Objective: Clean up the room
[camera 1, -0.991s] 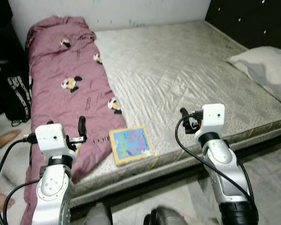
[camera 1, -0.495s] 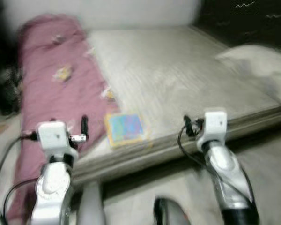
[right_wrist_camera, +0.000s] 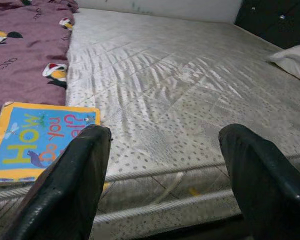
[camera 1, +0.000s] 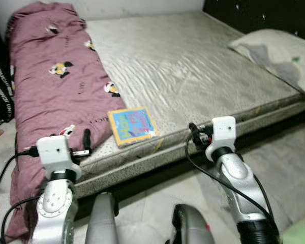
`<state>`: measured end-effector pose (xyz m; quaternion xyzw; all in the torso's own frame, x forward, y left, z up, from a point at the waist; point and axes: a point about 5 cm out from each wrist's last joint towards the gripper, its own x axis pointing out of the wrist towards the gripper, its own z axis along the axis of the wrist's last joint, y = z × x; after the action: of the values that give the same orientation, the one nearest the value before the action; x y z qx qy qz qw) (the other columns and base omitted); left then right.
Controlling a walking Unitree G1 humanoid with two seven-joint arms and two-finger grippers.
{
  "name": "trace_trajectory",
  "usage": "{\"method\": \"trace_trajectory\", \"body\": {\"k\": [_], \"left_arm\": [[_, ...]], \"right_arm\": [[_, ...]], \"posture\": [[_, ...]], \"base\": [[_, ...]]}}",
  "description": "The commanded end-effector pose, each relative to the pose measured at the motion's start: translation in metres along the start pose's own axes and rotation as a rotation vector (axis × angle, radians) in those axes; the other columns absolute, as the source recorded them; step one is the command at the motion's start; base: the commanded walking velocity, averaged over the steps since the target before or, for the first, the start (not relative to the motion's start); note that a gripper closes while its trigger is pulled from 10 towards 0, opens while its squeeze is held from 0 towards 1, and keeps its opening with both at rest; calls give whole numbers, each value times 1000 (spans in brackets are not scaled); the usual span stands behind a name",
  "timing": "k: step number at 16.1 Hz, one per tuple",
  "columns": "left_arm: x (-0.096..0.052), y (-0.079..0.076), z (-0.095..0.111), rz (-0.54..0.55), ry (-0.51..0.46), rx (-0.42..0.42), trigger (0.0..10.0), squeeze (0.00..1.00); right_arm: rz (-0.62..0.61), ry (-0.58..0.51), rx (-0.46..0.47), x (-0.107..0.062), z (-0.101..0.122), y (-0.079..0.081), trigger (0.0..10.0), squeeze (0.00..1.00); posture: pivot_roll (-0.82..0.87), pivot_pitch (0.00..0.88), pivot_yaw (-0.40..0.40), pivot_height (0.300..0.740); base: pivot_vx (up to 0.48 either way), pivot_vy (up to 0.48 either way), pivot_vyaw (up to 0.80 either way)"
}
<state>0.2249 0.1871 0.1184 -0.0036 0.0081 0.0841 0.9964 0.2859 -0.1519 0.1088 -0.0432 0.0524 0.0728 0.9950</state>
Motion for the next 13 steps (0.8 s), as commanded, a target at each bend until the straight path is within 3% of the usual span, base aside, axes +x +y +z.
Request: {"method": "trace_trajectory", "body": {"k": [1, 3, 8, 13], "left_arm": [[0, 2, 3, 1, -15, -2, 10000, 0], [1, 1, 3, -2, -17, -3, 10000, 0], [1, 2, 2, -11, -8, -3, 10000, 0], [1, 1, 1, -18, 0, -2, 10000, 0]], "right_arm": [[15, -36, -5, 2, 8, 2, 10000, 0], [19, -36, -12, 2, 8, 4, 10000, 0], [-2, -29, -11, 5, 8, 1, 10000, 0], [-8, -28, -11, 5, 8, 0, 10000, 0]], "posture": [[-10, 69, -67, 631], [-10, 69, -67, 631], [-17, 70, -64, 631], [-11, 68, -63, 631]], "base": [[0, 0, 788], [0, 0, 788], [202, 0, 0], [0, 0, 0]]}}
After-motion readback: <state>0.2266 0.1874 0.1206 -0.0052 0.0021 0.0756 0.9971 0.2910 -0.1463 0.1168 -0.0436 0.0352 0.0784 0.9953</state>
